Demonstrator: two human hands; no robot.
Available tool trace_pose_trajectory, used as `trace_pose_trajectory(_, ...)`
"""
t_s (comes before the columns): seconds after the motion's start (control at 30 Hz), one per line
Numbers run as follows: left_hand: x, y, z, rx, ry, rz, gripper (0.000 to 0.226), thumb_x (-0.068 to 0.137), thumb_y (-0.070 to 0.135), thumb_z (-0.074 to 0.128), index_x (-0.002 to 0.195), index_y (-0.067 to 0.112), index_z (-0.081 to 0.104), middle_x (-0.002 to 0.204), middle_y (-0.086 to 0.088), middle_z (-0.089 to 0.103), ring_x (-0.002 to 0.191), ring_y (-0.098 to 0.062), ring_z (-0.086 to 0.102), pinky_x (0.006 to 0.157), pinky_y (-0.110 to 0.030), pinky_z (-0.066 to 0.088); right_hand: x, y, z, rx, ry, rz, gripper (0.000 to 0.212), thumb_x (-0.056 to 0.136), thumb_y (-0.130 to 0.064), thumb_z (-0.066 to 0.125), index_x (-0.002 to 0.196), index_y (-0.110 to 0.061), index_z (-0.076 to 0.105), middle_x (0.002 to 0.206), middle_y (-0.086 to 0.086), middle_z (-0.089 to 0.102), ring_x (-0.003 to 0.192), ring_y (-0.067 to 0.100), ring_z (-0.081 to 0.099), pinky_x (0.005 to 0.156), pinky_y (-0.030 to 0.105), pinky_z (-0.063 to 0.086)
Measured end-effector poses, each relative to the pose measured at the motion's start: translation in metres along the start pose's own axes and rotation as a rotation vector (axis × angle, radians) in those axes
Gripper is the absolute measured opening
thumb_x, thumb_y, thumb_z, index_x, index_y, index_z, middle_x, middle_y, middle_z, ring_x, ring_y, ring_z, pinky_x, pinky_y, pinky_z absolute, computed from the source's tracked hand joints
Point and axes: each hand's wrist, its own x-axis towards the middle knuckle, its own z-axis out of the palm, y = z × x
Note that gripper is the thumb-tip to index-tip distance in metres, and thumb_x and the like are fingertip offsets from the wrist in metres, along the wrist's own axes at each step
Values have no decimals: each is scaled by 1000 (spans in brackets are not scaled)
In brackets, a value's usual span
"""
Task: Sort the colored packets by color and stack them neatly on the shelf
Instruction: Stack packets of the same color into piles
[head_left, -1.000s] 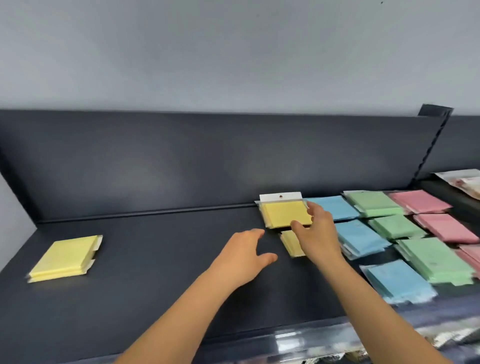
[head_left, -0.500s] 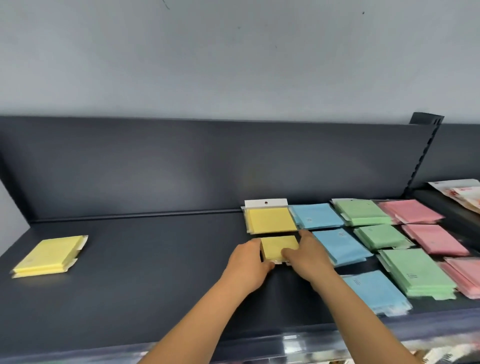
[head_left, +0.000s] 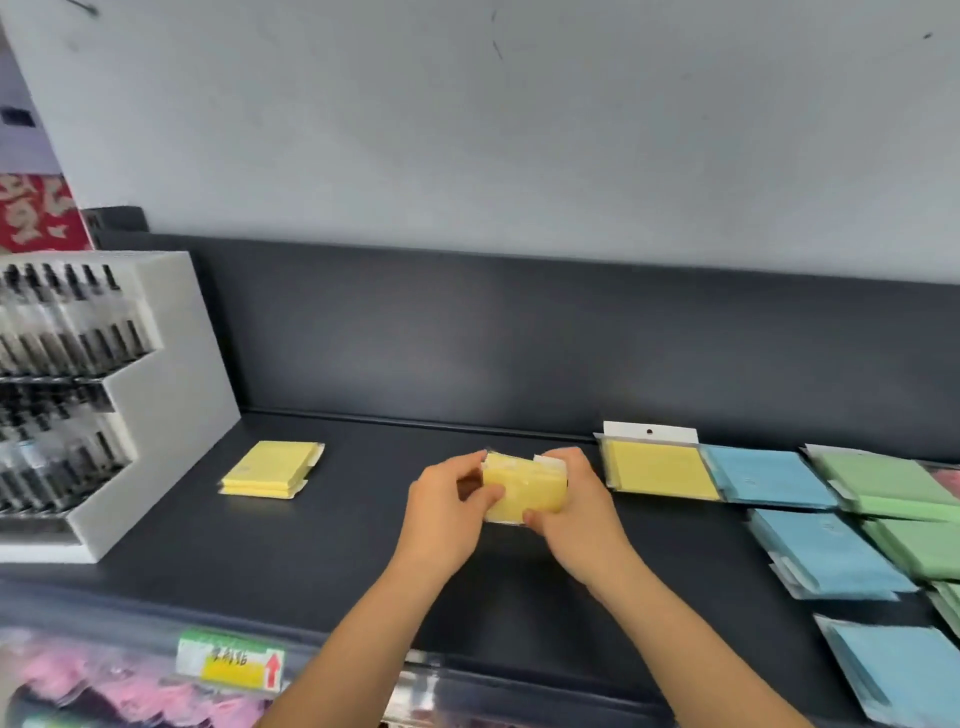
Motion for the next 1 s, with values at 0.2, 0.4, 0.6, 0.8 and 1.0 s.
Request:
trace_pose_trajectory(0.2,0,-43,-51,223,-127,-60,24,85,20,66,109,15,68,96,4,70,88,-8,64,79,-16,49,8,-6,49,-54,-191,11,35,79,2,61,97,-22,44,95,-1,55,81,8,51,62,17,40)
trace_pose_trajectory(0.4,14,-55,-92,383,-153,4,22,91,28,56,104,14,65,96,2,67,86,-10,59,74,-19,42,20,-29,81,94,-273,128,27,84,0,54,105,-16,47,96,1,53,82,11,49,69,26,41)
trace_pose_trajectory(0.6,42,-74,-155,490,59,86,47,91,37,54,133,17,48,131,1,51,120,-15,46,101,-23,33,48,-54,117,452,-224,316,30,87,-1,59,111,-15,49,113,9,60,102,25,60,92,43,51)
trace_pose_trajectory(0.8,76,-116,-219,698,-158,4,67,82,57,53,141,28,37,150,5,26,139,-20,17,114,-37,20,93,-81,150,576,-122,353,36,88,3,56,119,-11,43,119,12,55,104,28,60,74,38,56)
trace_pose_trajectory(1.0,79,-149,-238,631,-370,11,62,83,40,64,139,36,36,155,11,9,142,-18,3,118,-37,9,131,-92,199,507,-127,390,41,90,1,52,125,-16,38,120,9,51,109,27,56,87,41,53)
